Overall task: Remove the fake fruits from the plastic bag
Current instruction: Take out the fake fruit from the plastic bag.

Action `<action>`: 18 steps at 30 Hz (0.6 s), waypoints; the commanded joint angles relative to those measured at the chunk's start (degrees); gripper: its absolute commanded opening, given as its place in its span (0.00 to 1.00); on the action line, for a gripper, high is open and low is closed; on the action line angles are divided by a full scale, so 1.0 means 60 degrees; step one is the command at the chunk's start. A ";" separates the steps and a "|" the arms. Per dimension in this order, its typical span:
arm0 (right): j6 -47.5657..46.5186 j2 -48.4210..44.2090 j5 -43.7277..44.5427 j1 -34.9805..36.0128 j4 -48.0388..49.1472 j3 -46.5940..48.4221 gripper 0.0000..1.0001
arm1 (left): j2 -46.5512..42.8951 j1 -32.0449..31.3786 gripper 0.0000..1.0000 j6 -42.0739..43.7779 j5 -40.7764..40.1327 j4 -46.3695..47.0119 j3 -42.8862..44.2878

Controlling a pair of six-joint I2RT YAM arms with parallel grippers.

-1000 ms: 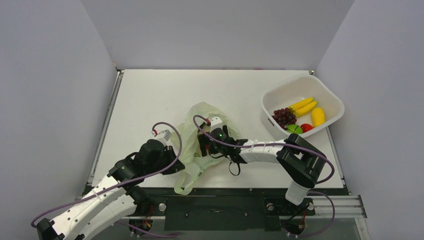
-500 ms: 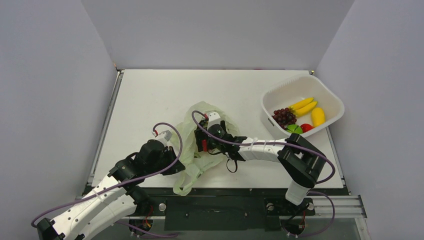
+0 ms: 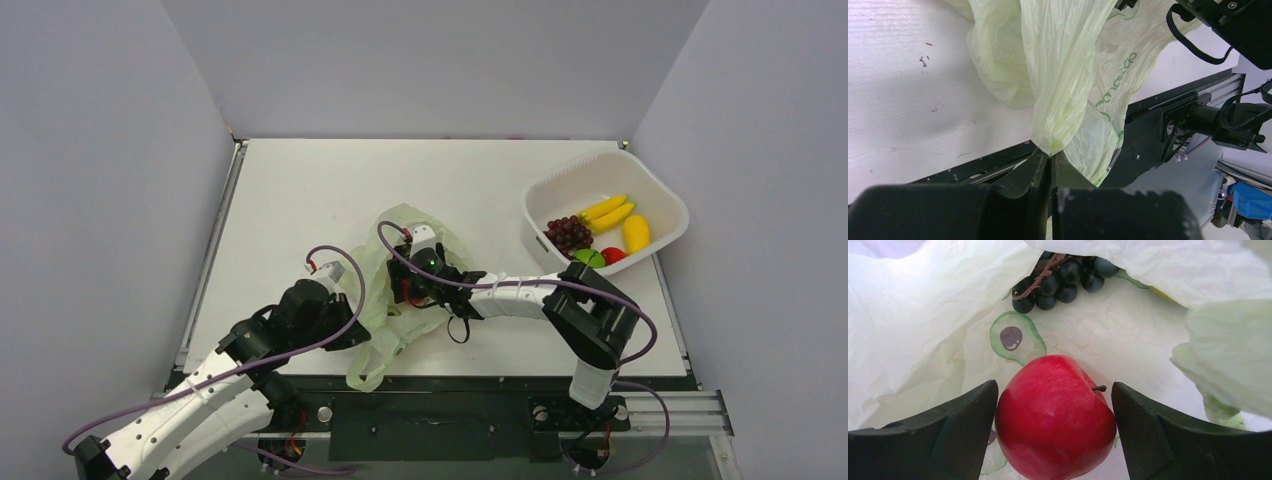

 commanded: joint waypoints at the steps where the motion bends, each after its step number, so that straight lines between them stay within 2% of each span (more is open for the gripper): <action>1: 0.0113 -0.0040 -0.0063 0.0076 0.0154 0.0066 0.79 | 0.0013 0.0001 0.00 0.0050 0.0085 0.0426 0.0059; 3: 0.0113 -0.0228 -0.0067 0.0082 0.0132 -0.0019 0.75 | 0.0022 0.0001 0.00 0.0066 0.0069 0.0422 0.0086; 5: 0.0108 -0.0496 -0.0073 0.0083 0.0041 -0.0044 0.63 | 0.0036 0.0001 0.00 0.0081 0.0034 0.0423 0.0088; 6: 0.0130 -0.0705 -0.0081 0.0086 -0.0035 -0.0052 0.53 | 0.0044 0.0001 0.00 0.0089 0.0020 0.0429 0.0099; 8: 0.0168 -0.1038 -0.0093 0.0087 -0.0128 -0.0079 0.43 | 0.0062 -0.0001 0.00 0.0093 -0.0005 0.0431 0.0089; 11: 0.0232 -0.1504 -0.0170 0.0077 -0.0233 -0.0139 0.34 | 0.0089 -0.0003 0.00 0.0097 -0.0010 0.0449 0.0090; 13: 0.0256 -0.1870 -0.0165 0.0080 -0.0317 -0.0202 0.24 | 0.0086 -0.0001 0.00 0.0090 -0.0005 0.0443 0.0088; 15: 0.0265 -0.2345 -0.0129 0.0082 -0.0345 -0.0298 0.09 | 0.0051 0.0001 0.00 0.0084 -0.0008 0.0449 0.0059; 18: 0.0260 -0.2862 -0.0168 0.0074 -0.0230 -0.0628 0.00 | 0.0056 0.0001 0.00 0.0076 -0.0009 0.0489 0.0011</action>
